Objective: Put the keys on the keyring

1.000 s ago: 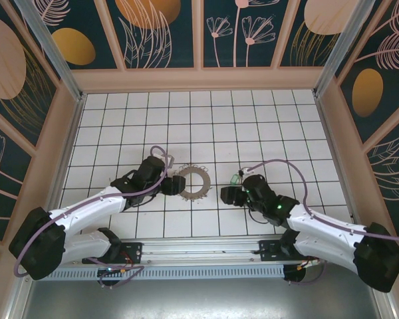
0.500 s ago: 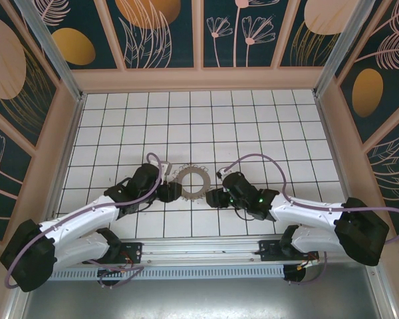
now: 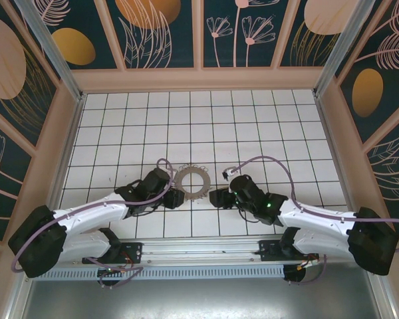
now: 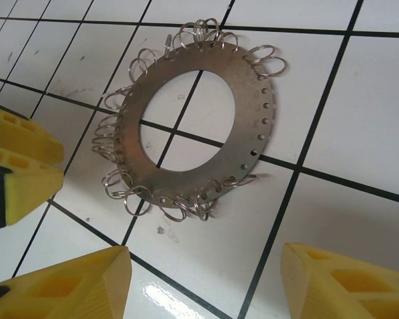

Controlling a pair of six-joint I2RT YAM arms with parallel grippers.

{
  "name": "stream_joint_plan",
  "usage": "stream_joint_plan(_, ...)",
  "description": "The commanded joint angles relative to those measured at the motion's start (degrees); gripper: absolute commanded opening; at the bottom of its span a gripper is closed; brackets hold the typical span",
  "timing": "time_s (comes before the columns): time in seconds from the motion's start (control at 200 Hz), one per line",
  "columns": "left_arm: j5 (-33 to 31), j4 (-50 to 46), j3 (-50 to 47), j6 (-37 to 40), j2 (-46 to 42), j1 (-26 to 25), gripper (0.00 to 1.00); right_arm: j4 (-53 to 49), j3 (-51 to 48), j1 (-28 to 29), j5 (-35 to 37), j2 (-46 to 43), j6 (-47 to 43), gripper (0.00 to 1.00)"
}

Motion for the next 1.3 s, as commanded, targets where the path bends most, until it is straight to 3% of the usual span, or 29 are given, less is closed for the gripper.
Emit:
stream_joint_plan(0.0, -3.73, 0.39, 1.29, -1.74, 1.83, -1.38, 0.38, 0.19, -1.3, 0.12, 2.75, -1.82, 0.48, 0.63)
stream_joint_plan(0.195, -5.17, 2.38, 2.13, -2.4, 4.0, -1.49, 0.3, 1.55, -2.22, -0.16, 3.09, -2.27, 0.35, 0.7)
stream_joint_plan(0.5, -7.98, 2.2, 4.39, -1.15, 6.65, -1.58, 0.25, 1.13, -3.55, -0.45, 4.65, -5.05, 0.56, 0.73)
stream_joint_plan(1.291, -4.95, 1.07, 2.4, 0.56, 8.91, -3.53, 0.24, 2.73, -4.94, -2.03, 3.82, -6.22, 0.83, 0.77)
